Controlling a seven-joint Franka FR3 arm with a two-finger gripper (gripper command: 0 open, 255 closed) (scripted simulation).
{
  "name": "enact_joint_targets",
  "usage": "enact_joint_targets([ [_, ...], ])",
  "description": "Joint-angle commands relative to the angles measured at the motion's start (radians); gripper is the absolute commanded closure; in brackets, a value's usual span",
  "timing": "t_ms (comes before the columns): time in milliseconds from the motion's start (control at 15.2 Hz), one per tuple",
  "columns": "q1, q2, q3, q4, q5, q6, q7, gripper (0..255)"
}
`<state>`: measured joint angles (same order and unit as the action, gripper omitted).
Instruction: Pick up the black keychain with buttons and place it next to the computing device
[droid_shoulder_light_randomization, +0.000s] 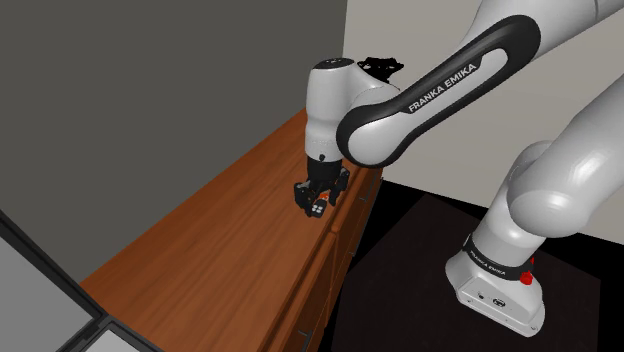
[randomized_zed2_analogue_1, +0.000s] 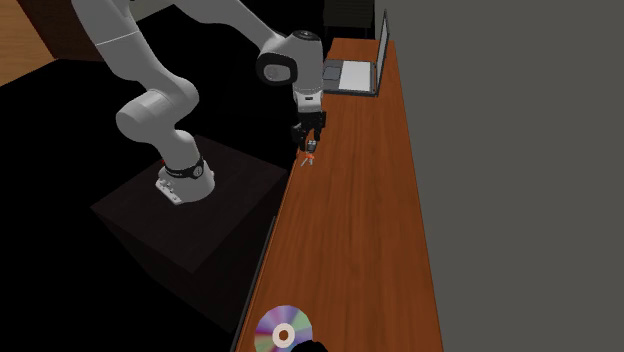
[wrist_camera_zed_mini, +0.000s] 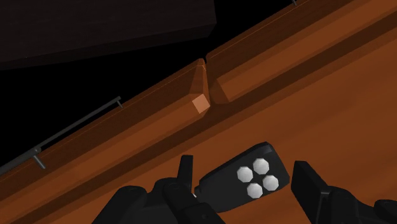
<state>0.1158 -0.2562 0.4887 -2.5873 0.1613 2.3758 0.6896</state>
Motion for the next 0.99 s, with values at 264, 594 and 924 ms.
enact_joint_targets([
  [264, 0.006, -0.043, -0.012, 0.024, 0.013, -0.065, -0.012, 255],
  [594, 0.011, -0.089, -0.027, 0.058, 0.022, -0.144, -0.022, 255],
  [924, 0.014, -0.127, -0.041, 0.098, 0.026, -0.221, -0.029, 255],
])
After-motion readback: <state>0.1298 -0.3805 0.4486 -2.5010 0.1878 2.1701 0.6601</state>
